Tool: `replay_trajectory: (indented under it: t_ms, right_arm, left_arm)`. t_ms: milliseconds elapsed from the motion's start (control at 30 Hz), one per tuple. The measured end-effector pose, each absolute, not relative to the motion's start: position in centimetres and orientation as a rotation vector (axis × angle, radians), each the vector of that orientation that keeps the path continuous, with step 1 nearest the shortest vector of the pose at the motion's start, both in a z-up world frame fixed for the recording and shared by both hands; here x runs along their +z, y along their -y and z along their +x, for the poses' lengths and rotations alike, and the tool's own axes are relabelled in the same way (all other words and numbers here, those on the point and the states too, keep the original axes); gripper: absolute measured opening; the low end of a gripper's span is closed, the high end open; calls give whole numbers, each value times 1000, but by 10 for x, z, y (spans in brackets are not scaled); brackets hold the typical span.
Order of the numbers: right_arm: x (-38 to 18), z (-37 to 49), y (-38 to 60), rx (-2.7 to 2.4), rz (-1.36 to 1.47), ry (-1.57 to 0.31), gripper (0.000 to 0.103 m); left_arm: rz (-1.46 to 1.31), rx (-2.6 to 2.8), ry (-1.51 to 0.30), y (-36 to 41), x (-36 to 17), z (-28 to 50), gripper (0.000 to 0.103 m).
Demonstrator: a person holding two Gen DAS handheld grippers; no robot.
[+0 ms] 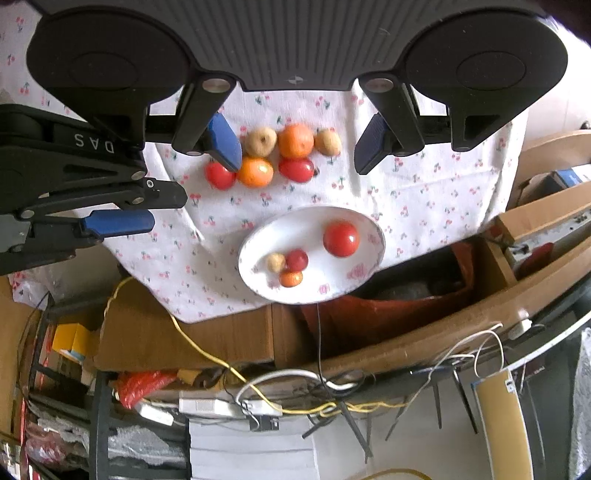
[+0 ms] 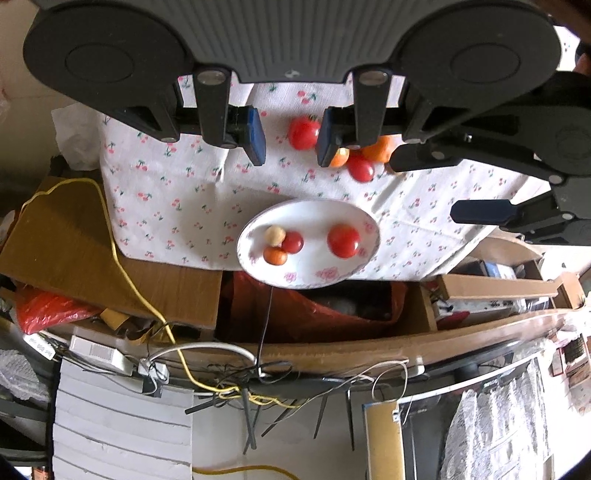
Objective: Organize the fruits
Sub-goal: 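Withdraw both grippers from the bowl back toward the remaining fruit, then move the right gripper down to the red tomato in the fruit cluster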
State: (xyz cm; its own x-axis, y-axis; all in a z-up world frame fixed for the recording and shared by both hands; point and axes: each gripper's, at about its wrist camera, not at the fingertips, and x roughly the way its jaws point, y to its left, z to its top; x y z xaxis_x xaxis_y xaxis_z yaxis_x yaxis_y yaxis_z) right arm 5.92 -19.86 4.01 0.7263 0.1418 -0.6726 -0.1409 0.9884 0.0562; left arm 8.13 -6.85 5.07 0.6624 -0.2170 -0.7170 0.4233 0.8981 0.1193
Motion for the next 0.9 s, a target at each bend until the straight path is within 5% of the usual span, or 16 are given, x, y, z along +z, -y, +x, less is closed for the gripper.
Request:
replay_trajectory:
  t_ms: [900]
  right_arm:
    - [-1,61,182,231,-56,-878,31]
  left_arm:
    - [287,-356,-908,59,9,75,71]
